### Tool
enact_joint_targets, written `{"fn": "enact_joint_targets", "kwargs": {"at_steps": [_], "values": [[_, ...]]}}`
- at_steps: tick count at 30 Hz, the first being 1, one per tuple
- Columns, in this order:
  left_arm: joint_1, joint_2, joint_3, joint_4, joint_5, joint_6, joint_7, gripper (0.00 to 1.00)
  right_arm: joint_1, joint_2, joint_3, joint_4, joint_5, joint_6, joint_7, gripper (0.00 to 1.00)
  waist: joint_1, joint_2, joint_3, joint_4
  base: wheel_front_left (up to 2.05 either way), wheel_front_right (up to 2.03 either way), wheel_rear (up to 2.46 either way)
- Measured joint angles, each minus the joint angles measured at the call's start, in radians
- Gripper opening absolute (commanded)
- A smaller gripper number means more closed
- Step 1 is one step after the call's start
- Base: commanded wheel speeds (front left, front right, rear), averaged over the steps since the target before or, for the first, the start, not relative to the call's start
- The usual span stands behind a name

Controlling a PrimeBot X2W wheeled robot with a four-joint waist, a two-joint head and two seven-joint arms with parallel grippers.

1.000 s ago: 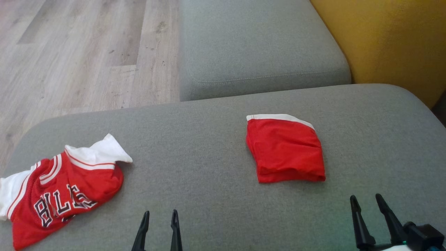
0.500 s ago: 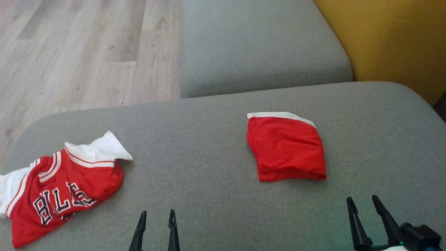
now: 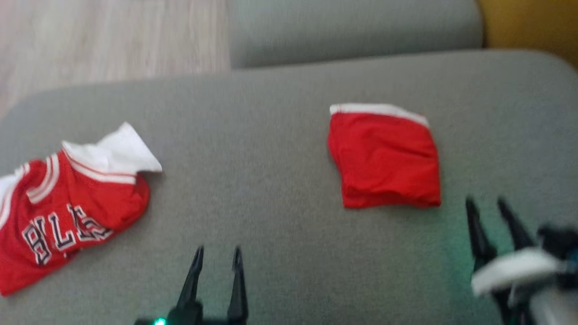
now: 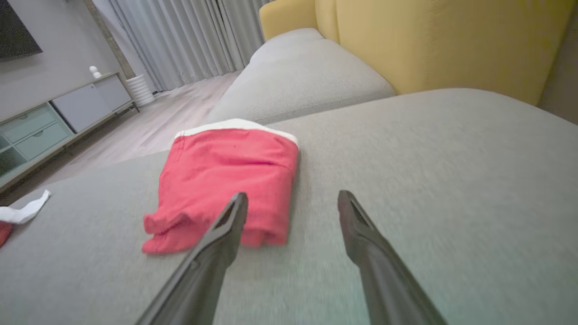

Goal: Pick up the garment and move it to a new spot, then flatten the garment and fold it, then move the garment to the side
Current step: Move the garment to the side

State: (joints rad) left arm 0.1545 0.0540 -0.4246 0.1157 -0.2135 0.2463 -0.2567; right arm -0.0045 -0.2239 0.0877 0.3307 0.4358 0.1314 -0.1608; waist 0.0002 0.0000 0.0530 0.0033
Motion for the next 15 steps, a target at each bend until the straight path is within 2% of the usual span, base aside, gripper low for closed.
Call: {"fn": "enact_joint_targets", "kwargs": {"at_steps": [5,11,12,13,14,15], "values": [[-0.112,-0.001,-0.03,-0.002,0.003,0.001,0.0,1.0,-0.195,-0.038,0.006,0.06,0.076,0.0,0.125,1.0,0.0002,0.0,0.096,0.008,0.0,0.0,0.0],[-0.189,-0.002,-0.068,0.005,0.003,0.011,0.0,1.0,-0.309,-0.047,0.046,0.197,0.157,0.0,0.258,0.98,0.0,0.0,0.169,0.03,0.0,0.0,0.0],[-0.199,-0.002,-0.072,0.005,0.002,0.011,0.0,1.0,-0.319,-0.045,0.063,0.211,0.182,0.0,0.279,0.8,0.0,0.0,0.177,0.033,0.0,0.0,0.0],[-0.208,-0.002,-0.075,0.005,0.002,0.014,0.0,1.0,-0.327,-0.043,0.082,0.219,0.203,0.0,0.291,0.46,0.0,0.0,0.185,0.037,0.0,0.0,0.0],[-0.216,-0.002,-0.076,0.005,0.002,0.02,0.0,1.0,-0.337,-0.041,0.1,0.228,0.22,0.0,0.298,0.0,0.0,0.0,0.192,0.039,0.0,0.0,0.0],[-0.222,-0.002,-0.077,0.005,0.002,0.024,0.0,1.0,-0.346,-0.042,0.113,0.234,0.228,0.0,0.302,0.0,0.0,0.0,0.198,0.04,0.0,0.0,0.0]]}}
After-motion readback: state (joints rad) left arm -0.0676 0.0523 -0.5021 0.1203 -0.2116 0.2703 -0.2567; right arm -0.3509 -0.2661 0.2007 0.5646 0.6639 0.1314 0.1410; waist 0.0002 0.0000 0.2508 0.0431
